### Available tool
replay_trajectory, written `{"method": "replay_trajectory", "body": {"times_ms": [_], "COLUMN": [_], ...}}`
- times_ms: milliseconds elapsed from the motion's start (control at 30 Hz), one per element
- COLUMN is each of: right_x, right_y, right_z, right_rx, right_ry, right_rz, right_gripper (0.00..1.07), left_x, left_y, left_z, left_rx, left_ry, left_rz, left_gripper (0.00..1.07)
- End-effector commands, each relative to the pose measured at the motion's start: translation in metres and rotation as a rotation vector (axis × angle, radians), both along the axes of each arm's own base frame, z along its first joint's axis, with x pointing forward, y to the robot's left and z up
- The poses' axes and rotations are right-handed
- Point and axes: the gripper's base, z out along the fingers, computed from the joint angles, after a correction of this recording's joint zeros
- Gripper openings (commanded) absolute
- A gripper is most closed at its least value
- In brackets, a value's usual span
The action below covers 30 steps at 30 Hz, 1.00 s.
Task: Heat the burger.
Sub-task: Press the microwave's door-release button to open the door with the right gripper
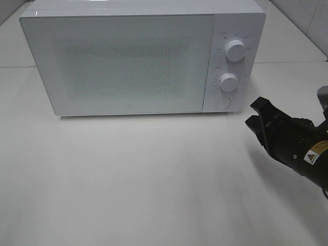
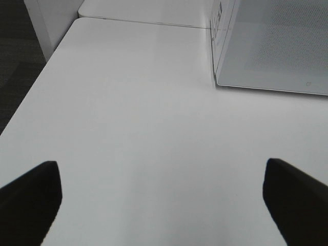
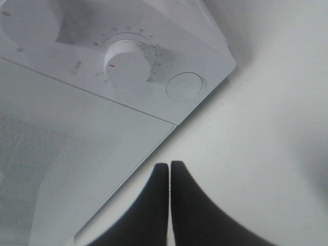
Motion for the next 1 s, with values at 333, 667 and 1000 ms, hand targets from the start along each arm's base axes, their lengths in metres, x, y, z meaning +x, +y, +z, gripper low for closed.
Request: {"method": "replay_trajectory", "body": {"times_ms": [333,667,1000], "right_x": [0.039,0.069,0.088], "right_y": [0.021,0.032,0.039], "right_z": [-0.009,-0.022,-0.030], "right_rx": [0.171,0.215,0.282], "right_ry": [0.036,0.127,0.162], "right_rz": [-0.124,-0.222,-0.298], "right_gripper": [0.00,0.00,0.00], "left_x": [-0.002,-0.002,-0.002], "left_y": [-0.001,-0.001,-0.001], "left_z": [0.000,0.000,0.000], "left_rx": [-0.006,-0.006,-0.005], "left_ry": [-0.014,-0.014,-0.014], "left_rz": [-0.001,-0.001,-0.001], "left_gripper": [1.02,1.02,1.02]}}
